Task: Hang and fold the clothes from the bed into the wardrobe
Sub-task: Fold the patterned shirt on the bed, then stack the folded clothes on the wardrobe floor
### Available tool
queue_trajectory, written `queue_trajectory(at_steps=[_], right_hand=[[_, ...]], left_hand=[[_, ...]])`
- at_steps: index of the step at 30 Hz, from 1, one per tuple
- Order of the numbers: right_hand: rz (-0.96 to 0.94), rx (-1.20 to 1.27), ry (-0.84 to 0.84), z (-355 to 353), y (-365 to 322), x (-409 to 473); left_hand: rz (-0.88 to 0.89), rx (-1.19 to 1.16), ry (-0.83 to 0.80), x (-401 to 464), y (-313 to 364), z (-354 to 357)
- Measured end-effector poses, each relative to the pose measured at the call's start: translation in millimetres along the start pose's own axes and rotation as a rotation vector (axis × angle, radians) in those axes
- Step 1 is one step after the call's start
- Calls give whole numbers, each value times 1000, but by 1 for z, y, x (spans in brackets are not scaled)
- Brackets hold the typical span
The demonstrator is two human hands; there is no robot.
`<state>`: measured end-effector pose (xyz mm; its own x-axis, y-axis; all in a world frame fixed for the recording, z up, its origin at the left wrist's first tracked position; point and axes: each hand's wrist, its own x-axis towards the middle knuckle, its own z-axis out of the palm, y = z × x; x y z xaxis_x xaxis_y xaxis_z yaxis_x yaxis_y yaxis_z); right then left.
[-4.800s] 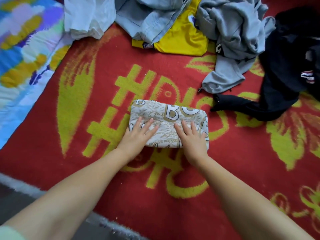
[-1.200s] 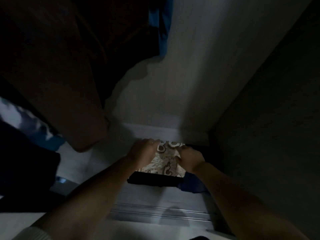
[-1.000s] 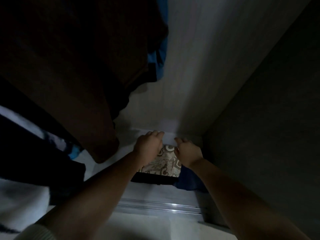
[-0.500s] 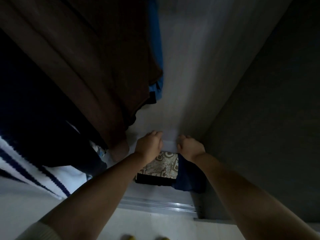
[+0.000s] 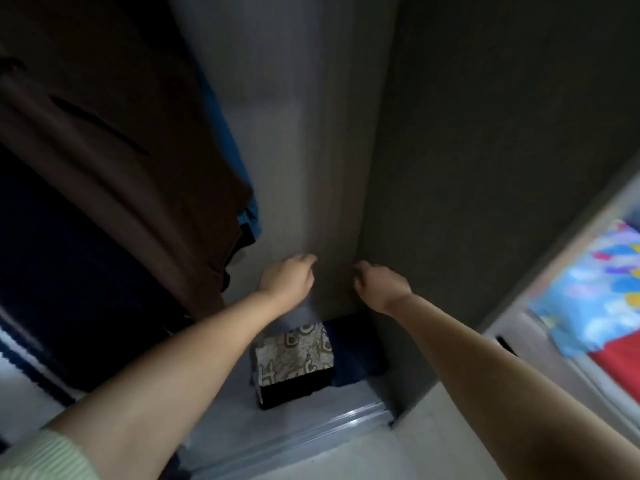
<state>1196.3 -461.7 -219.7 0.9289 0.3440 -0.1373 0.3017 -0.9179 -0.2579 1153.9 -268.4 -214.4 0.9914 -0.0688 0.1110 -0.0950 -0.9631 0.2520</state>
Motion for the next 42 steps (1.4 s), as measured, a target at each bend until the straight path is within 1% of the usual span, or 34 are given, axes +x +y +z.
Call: queue_trajectory(at_steps=[4, 6, 10, 15, 17, 23, 26, 29, 34, 39, 42], right_hand=[[164, 6, 117, -12, 23, -68], [239, -12, 138, -14, 43, -102], [484, 9, 181, -27, 102, -190], [742, 36, 223, -32, 164, -295], [846, 53, 241, -34, 194, -346], [1056, 92, 248, -36, 269, -478], [1137, 92, 255, -44, 313, -550], [1192, 73, 273, -52, 348, -612], [1274, 63, 297, -61, 400, -684], [1320, 106, 270, -57, 453, -717], [1352, 92, 288, -59, 499, -726]], left_hand=[[201, -1, -27, -4, 49, -8], [282, -22, -45, -9, 83, -3], [552, -58, -82, -30, 178, 13], [784, -60, -127, -57, 279, 34], [897, -57, -145, -71, 332, 44], [1131, -123, -189, -122, 476, 76], [1244, -112, -188, -159, 554, 92], [1338, -100, -194, -191, 619, 105], [1411, -72, -233, -214, 710, 119], [1452, -19, -263, -217, 776, 154], [1473, -15, -250, -202, 822, 175]])
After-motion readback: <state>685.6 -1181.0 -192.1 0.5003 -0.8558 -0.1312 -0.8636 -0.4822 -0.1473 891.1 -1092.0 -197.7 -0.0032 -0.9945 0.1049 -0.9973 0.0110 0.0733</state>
